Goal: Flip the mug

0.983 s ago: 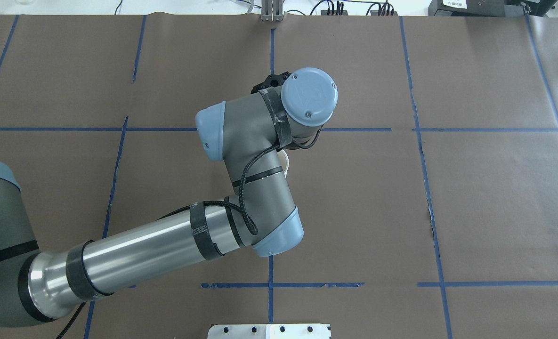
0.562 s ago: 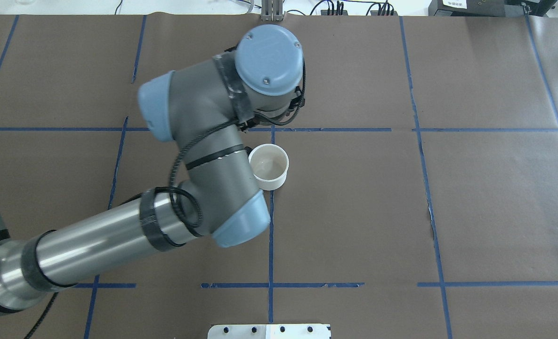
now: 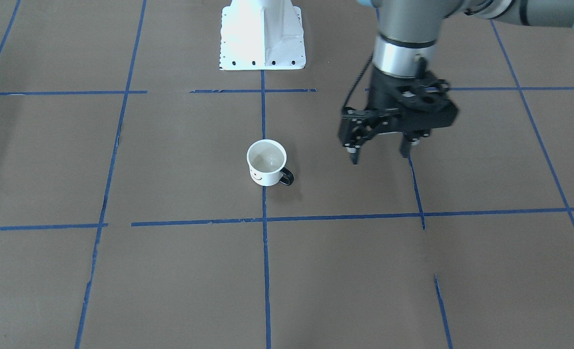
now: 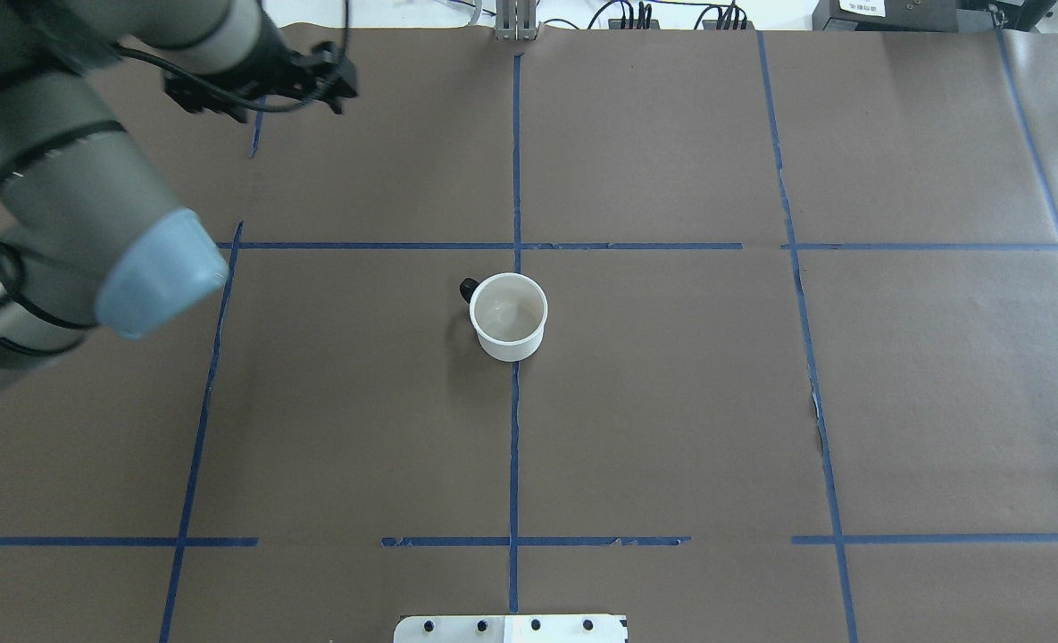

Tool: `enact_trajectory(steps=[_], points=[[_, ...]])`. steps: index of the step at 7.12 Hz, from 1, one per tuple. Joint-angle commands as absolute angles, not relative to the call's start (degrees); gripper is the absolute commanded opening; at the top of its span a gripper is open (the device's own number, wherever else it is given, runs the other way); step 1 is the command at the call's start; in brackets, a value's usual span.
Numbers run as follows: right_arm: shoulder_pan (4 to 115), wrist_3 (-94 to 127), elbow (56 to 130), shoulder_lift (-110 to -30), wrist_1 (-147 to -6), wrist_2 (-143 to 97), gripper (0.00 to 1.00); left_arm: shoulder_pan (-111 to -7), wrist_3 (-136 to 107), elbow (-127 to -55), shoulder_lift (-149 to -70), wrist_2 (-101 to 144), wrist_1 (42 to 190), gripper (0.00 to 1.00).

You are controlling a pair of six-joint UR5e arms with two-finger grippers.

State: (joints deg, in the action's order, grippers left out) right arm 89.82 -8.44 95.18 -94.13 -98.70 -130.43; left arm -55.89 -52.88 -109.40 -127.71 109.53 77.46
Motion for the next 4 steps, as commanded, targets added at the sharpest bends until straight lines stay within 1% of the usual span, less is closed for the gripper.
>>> enact_trajectory(steps=[1,2,3,4], points=[[89.82,-8.44,95.19,-94.13,-98.7,-130.43,1.0,-74.19,-21.51,-110.57,-116.42,119.76,77.87,1.0],[89.82,-8.44,95.19,-94.13,-98.7,-130.43,1.0,-80.88,-9.79,-109.09,-111.58,122.84,77.87,1.0],[89.82,-8.44,95.19,-94.13,-98.7,-130.43,1.0,-83.73,-5.84,-108.55,-106.31,125.92,78.22,1.0],[89.82,-8.44,95.19,-94.22,-98.7,-130.43,1.0,-89.07,0.55,-106.2,-101.74,129.34,79.88,1.0]])
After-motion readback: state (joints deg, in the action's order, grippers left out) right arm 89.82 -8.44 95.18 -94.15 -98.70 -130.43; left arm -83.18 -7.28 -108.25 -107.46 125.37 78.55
